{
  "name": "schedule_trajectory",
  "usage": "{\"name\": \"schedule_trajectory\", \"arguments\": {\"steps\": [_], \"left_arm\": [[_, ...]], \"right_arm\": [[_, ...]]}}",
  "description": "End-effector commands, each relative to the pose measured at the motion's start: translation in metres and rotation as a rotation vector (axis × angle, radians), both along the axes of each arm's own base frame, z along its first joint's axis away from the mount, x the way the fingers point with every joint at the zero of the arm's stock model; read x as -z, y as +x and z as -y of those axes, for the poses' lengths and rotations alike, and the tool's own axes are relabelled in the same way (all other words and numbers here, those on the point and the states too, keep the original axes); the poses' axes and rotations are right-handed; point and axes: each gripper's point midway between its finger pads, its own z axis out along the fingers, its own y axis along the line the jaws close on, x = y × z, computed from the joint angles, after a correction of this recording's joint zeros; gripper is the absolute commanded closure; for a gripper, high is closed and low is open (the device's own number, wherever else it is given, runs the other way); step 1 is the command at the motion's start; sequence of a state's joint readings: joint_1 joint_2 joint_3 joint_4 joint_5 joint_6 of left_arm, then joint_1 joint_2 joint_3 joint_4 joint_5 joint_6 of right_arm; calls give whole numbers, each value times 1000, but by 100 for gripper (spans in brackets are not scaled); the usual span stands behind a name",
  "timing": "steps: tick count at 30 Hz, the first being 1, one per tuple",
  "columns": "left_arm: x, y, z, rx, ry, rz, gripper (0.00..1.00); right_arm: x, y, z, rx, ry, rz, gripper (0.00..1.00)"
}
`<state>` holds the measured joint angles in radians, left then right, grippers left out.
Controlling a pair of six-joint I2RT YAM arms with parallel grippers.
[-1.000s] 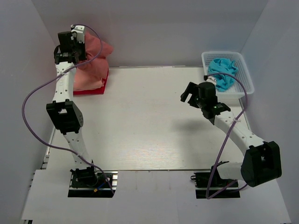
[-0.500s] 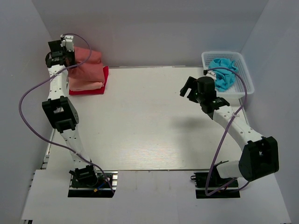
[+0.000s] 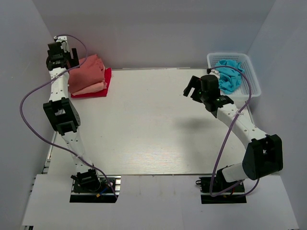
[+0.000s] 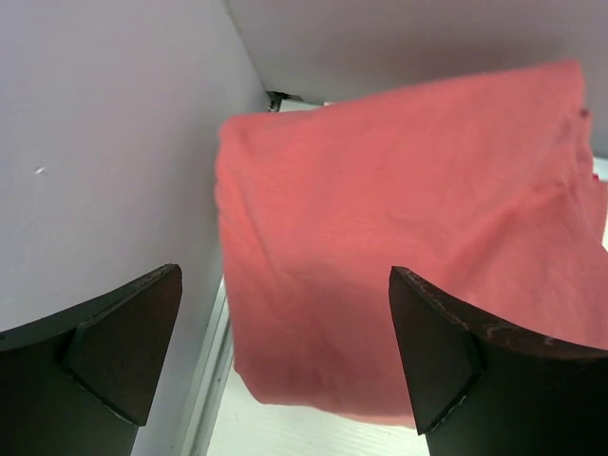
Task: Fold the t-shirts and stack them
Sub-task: Put the neatly folded tshirt into the corner of the board with the left arm
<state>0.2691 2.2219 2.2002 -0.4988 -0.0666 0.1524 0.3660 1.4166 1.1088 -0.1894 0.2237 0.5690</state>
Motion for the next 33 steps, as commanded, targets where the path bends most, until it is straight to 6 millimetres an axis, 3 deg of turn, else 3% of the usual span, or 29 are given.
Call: {"name": "schedule_trajectory", "arguments": {"steps": [1,6,7,10,13,17,18,20,21,25,26,31,33], "left_arm": [[-60,-7,-7,-61,-8,134,0],[-54,-2,37,76,-112,135,0],[-54,2,58,154,-159,141,0],[-43,7,91,258,-245,108,0],[-26,13,109,279,-294,64,0],[13,4,143,323,-386,-48,0],[24,-6,153,330,-416,-79,0],[32,-8,162,318,-453,-70,0],[52,-16,164,303,-474,-111,0],[82,-23,180,305,-528,-166,0],[104,-28,181,289,-546,-228,0],[125,-29,186,325,-523,-314,0],[115,-27,184,322,-508,-288,0]], "right_arm": [[-22,6,-4,-12,19,46,10],[-17,-2,-4,-27,25,33,10],[-15,-3,-5,-33,29,33,10],[-8,-9,-3,-37,25,23,10],[-4,-11,-2,-37,17,12,10],[2,-14,1,-25,12,0,10],[6,-15,2,-26,9,-9,10],[8,-16,1,-21,17,-12,10],[10,-15,2,-20,16,-12,10],[19,-12,-1,-26,14,-32,10],[20,-12,-1,-24,13,-40,10],[24,-14,-1,-22,13,-51,10],[21,-14,-3,-28,22,-37,10]]}}
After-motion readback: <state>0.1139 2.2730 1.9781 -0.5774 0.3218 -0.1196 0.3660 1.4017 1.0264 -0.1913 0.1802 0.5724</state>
